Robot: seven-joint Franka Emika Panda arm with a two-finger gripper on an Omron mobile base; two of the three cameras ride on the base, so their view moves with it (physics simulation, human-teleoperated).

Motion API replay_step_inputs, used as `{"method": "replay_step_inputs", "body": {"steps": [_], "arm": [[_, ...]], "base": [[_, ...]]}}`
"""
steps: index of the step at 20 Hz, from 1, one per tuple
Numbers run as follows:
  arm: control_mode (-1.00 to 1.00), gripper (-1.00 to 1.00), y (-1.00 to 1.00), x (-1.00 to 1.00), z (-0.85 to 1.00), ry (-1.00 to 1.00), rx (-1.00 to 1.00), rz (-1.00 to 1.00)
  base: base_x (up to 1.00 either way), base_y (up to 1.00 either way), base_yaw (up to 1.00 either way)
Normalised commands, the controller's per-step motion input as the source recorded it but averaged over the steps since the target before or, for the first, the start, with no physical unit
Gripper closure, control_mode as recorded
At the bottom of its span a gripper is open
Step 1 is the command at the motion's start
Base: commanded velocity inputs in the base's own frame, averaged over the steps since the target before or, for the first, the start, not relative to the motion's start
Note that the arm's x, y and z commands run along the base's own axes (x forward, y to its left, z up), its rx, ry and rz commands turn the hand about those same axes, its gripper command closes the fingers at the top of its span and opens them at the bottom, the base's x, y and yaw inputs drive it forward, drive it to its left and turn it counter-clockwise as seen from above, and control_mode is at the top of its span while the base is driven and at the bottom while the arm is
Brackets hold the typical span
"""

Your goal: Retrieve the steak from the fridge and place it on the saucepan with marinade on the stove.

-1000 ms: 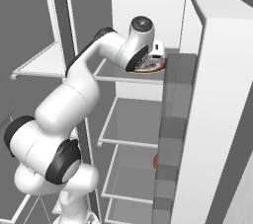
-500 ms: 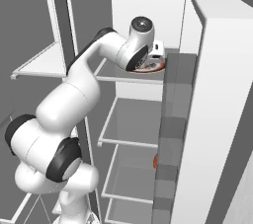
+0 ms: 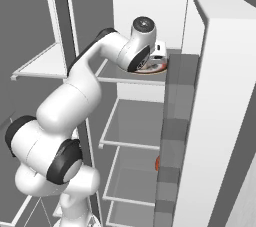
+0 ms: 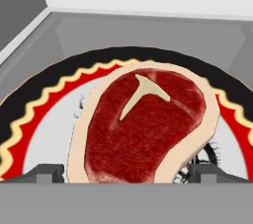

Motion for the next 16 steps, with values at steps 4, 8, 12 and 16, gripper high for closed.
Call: {"method": "replay_step_inputs", "body": {"steps": [4,8,12,16], "arm": [[-1.00,-1.00,0.00,0.00,0.00,0.00,0.00,0.00],[-1.00,-1.00,0.00,0.01,0.00,0.00,0.00,-0.01],[-1.00,-1.00,0.00,0.04,0.00,0.00,0.00,-0.03],[-1.00,-1.00,0.00,0.03,0.00,0.00,0.00,-0.05]], "base": [[0.00,0.00,0.00],[0.00,0.00,0.00],[0.00,0.00,0.00],[0.00,0.00,0.00]]}}
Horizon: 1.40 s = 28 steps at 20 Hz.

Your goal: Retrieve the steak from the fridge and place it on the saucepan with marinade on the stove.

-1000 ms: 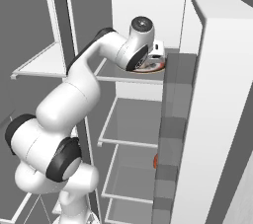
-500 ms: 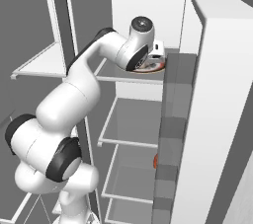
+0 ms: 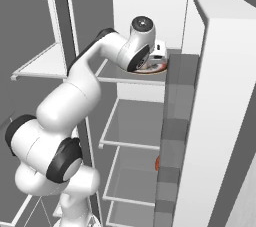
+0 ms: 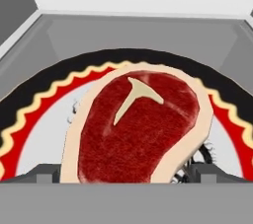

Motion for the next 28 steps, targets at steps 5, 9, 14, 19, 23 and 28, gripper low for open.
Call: {"method": "replay_step_inputs", "body": {"steps": [5,9,14,19,23,28], "arm": [[-1.00,-1.00,0.00,0.02,0.00,0.00,0.00,-0.07],[-1.00,-1.00,0.00,0.00,0.00,0.00,0.00,-0.06],[-1.00,-1.00,0.00,0.00,-0.01,0.00,0.00,-0.05],[-1.00,-1.00,0.00,0.00,-0.07,0.00,0.00,-0.04],[-1.00,-1.00,0.00,0.01,-0.12,0.00,0.00,-0.04],[-1.00,-1.00,0.00,0.03,-0.12,0.00,0.00,-0.04]], "base": [[0.00,0.00,0.00],[0.00,0.00,0.00],[0.00,0.00,0.00],[0.00,0.00,0.00],[0.00,0.00,0.00],[0.00,0.00,0.00]]}}
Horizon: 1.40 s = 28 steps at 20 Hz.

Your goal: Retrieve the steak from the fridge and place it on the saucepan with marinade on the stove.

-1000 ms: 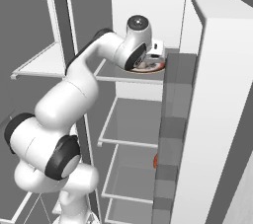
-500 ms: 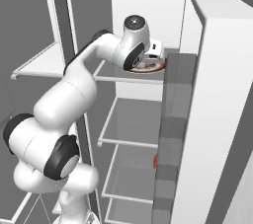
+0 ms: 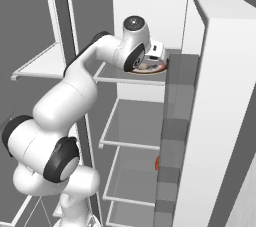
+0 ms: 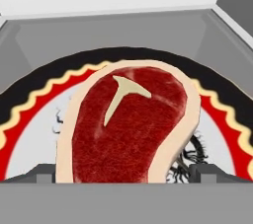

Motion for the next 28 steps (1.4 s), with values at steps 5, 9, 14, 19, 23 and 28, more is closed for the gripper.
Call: {"method": "replay_step_inputs", "body": {"steps": [5,9,14,19,23,28], "arm": [[-1.00,-1.00,0.00,0.06,-0.12,0.00,0.00,-0.03],[-1.00,1.00,0.00,0.05,-0.18,0.00,0.00,-0.02],[-1.00,1.00,-0.02,0.01,-0.13,0.00,0.00,0.00],[-1.00,1.00,-0.01,0.00,-0.07,0.00,0.00,0.00],[-1.00,1.00,-0.01,0.00,-0.01,0.00,0.00,0.00],[-1.00,1.00,-0.08,0.00,0.00,0.00,0.00,0.00]], "base": [[0.00,0.00,0.00],[0.00,0.00,0.00],[0.00,0.00,0.00],[0.00,0.00,0.00],[0.00,0.00,0.00],[0.00,0.00,0.00]]}}
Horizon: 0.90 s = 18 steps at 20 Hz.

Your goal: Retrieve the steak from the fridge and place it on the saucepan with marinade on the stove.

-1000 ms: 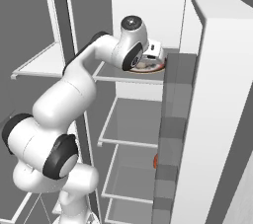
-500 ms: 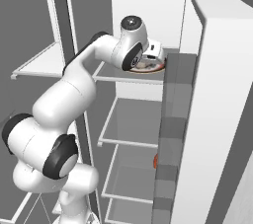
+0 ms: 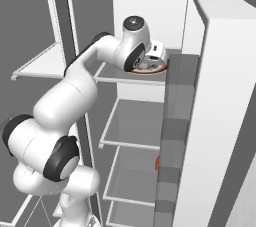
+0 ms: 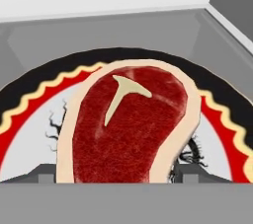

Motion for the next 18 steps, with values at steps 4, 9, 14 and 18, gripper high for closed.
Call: {"method": "replay_step_inputs", "body": {"steps": [4,9,14,18], "arm": [[-1.00,1.00,-0.12,-0.01,0.00,-0.01,0.00,0.00],[-1.00,1.00,-0.04,-0.11,0.00,-0.04,0.00,0.00],[-1.00,1.00,0.00,-0.31,0.08,-0.10,0.00,0.00],[-1.00,1.00,0.00,-0.46,0.13,-0.15,0.00,0.00]], "base": [[0.00,0.00,0.00],[0.00,0.00,0.00],[0.00,0.00,0.00],[0.00,0.00,0.00]]}}
